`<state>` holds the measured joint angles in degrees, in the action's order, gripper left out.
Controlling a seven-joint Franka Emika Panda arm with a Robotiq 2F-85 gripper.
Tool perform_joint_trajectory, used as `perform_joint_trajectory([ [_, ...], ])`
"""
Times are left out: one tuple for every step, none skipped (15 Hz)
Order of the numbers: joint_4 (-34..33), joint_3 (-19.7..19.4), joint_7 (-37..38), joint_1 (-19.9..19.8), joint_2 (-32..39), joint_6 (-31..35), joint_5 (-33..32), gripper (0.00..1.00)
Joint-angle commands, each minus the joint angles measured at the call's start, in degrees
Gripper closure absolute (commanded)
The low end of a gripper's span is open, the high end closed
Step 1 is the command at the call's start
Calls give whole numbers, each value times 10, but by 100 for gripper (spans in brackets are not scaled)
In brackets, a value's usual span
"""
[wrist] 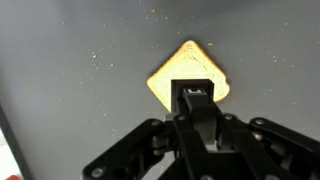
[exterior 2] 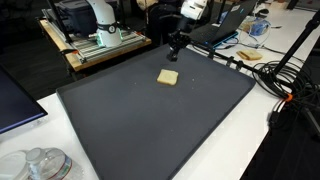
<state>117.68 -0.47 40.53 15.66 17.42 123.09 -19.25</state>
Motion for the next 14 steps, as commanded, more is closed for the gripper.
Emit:
perform_joint_trajectory([
  [-60,11,55,22,26,-69,-43,95],
  [-72,14,60,25,32,-76,-50,95],
  [-88,15,75,30,42,-84,-60,95],
  [-102,17,81,33,52,-92,-65,95],
  [-118,18,88,36,64,-102,-69,95],
  [-134,17,99,40,77,-110,-75,95],
  [-152,15,108,44,91,-118,-80,95],
  [-169,13,116,48,105,-126,-84,95],
  [-187,11,125,51,122,-138,-86,95],
  [-206,9,132,53,139,-151,-86,95],
  [-223,7,138,54,153,-163,-85,95],
  [-241,5,143,54,168,-174,-81,95],
  [-259,4,142,54,183,-185,-78,95],
  [-278,2,143,54,199,-197,-75,95],
])
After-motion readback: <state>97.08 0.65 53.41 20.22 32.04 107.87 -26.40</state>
